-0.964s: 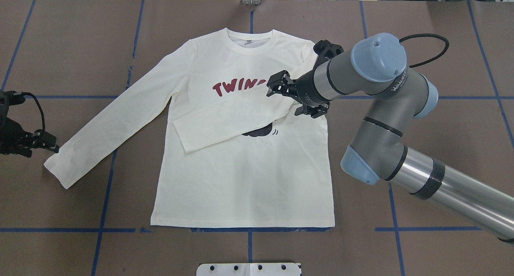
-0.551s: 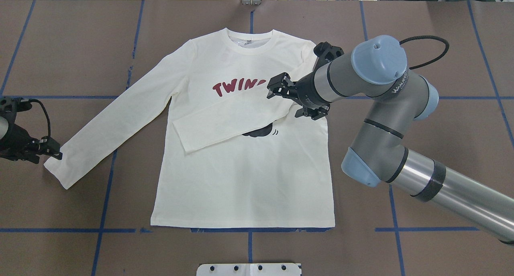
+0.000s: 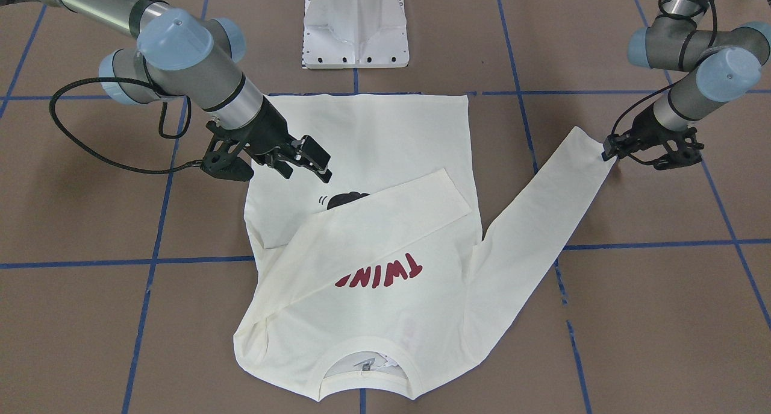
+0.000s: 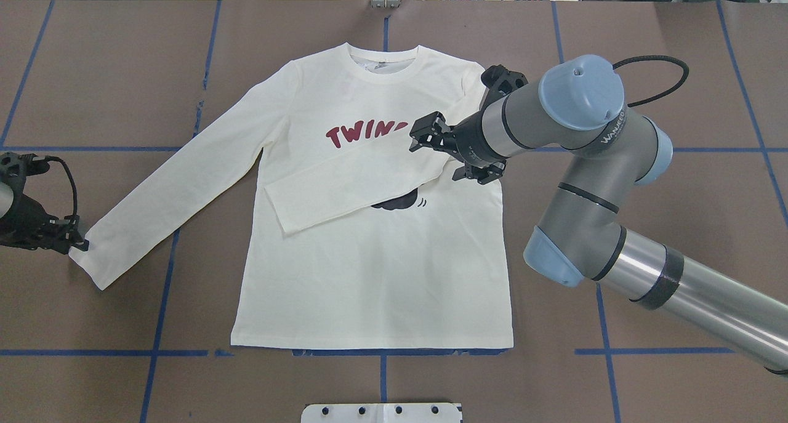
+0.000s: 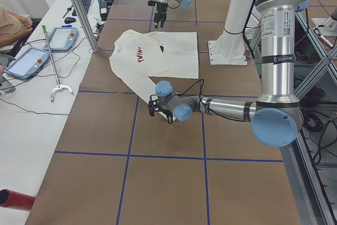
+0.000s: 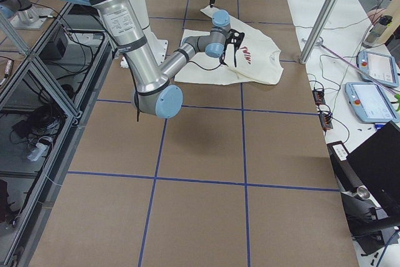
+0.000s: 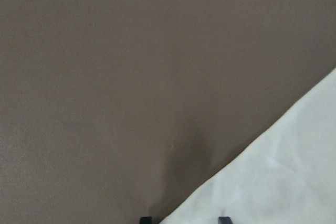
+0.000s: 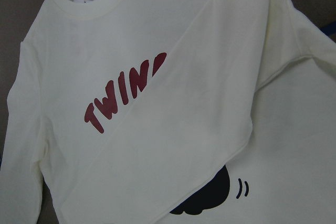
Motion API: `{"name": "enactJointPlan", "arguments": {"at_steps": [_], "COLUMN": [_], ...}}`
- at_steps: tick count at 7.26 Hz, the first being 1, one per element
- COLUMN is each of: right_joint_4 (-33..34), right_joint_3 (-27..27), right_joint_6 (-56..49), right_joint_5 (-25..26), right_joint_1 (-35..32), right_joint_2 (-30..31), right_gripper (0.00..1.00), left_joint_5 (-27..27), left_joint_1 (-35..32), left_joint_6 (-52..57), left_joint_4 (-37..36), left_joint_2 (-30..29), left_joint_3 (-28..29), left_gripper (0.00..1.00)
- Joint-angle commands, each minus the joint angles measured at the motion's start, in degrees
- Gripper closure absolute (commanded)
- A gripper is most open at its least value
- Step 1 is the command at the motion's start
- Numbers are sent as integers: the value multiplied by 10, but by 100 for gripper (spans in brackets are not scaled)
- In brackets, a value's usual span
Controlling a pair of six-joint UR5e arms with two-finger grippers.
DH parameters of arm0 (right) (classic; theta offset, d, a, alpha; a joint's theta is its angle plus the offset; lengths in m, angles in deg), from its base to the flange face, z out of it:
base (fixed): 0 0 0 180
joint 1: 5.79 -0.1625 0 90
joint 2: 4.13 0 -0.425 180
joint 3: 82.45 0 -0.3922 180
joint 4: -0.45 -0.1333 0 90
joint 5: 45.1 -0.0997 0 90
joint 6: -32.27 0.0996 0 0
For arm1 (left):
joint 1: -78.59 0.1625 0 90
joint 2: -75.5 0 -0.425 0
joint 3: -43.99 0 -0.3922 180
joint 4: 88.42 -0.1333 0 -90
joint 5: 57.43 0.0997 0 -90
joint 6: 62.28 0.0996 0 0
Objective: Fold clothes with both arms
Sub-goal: 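Fold the other sleeve across the chest with the left gripper while the right gripper withdraws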
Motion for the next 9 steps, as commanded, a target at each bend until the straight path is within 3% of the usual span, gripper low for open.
{"name": "enactJointPlan", "arguments": {"at_steps": [1, 2, 3, 4, 5, 6, 7, 8, 9], "right_joint_4": [0, 1, 1, 2, 1, 1, 1, -2, -3], "right_joint_3": [3, 5, 7, 22, 38, 57, 78, 104, 125], "right_joint_6": [0, 0, 0, 0, -1, -15, -82, -157, -211], "right_joint_5": [-1, -2, -7, -11, -33, -83, -148, -186, -190], "right_joint_1": [-1, -3, -10, -23, -48, -101, -156, -196, -208], "right_joint_2": [-1, 0, 0, 12, 37, 74, 126, 192, 237], "right_gripper": [0, 0, 0, 0, 0, 0, 0, 0, 0], "left_joint_5": [0, -1, -13, -87, -97, -89, -37, 18, 38], "left_joint_1": [1, 0, -2, -1, -2, 9, 39, 80, 87], "left_joint_6": [0, -3, -19, -70, -128, -225, -278, -308, -324], "left_joint_4": [-1, -1, -9, -51, -68, -90, -118, -118, -111], "left_joint_2": [1, 1, 4, -20, -103, -224, -334, -441, -554], "left_joint_3": [0, -14, -85, -164, -180, -137, -79, 4, 118], "left_gripper": [100, 100, 100, 100, 100, 100, 100, 100, 100]}}
